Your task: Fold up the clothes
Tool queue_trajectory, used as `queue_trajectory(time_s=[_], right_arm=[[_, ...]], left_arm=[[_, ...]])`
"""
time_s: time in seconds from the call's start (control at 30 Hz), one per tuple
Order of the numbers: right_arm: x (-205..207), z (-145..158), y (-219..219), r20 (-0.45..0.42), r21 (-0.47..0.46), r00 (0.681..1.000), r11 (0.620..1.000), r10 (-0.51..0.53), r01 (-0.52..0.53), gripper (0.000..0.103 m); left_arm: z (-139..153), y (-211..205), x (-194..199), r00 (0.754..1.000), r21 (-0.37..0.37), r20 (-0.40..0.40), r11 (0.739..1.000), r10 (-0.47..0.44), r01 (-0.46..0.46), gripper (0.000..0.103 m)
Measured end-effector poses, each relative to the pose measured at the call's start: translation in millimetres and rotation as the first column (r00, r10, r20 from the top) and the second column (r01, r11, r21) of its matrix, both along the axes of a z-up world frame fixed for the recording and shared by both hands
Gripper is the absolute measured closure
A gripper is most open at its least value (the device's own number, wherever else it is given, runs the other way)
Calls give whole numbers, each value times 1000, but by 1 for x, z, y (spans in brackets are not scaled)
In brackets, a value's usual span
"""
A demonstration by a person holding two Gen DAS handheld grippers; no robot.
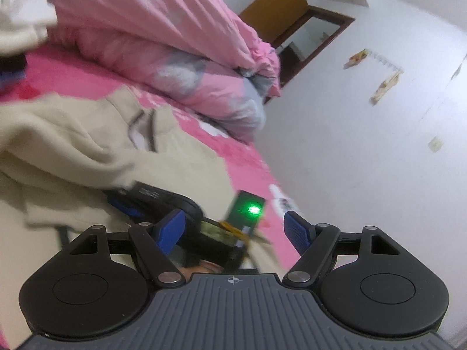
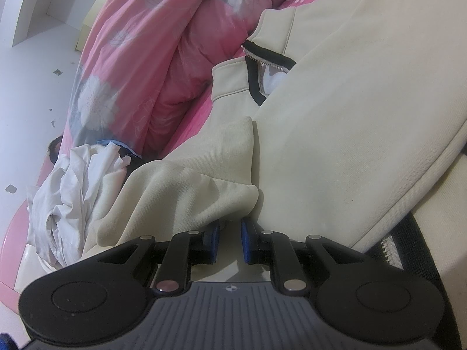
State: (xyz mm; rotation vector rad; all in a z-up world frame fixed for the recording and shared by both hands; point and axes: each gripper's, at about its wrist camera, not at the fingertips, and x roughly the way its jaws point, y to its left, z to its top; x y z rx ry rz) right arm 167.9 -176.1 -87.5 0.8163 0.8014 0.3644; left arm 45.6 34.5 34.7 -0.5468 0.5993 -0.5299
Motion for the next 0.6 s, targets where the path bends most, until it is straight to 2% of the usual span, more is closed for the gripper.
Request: queue_trajectory(time_s=[0.07,0.1,0.2,0.27,0.4,0.47,0.5,0.57,0.6], right_arm=[[0,0,0,1,0,1000,1000,1,-1,87],[0,0,0,1,0,1000,1000,1,-1,87],[0,-1,0,1,2,1000,1000,2,-2,87],[0,-1,0,1,2,1000,1000,3,-3,87],[0,-1,0,2,0,1000,1000,4,-4,87],[0,-1,0,3,-1,1000,1000,5,-5,87],[0,-1,0,2,2,1000,1000,5,-5,87],[-1,-1,-2,-2,14,1000,1000,2,-2,87],[-2,0,-4,-7,20,1000,1000,-4,4,87]], left_arm=[[4,-1,-3,998,109,34,993,45,-48,17],[6,0,-4,996,157,54,985,69,-77,1],[8,13,-10,980,251,107,949,166,-188,0],[9,23,-11,960,332,120,901,253,-279,0],[11,48,-8,905,472,130,777,405,-416,0],[7,60,-7,863,554,184,675,471,-487,0],[4,62,-6,831,599,238,597,503,-533,0],[-6,66,-3,749,659,362,416,555,-627,0],[-12,71,-1,720,654,399,374,568,-658,0]])
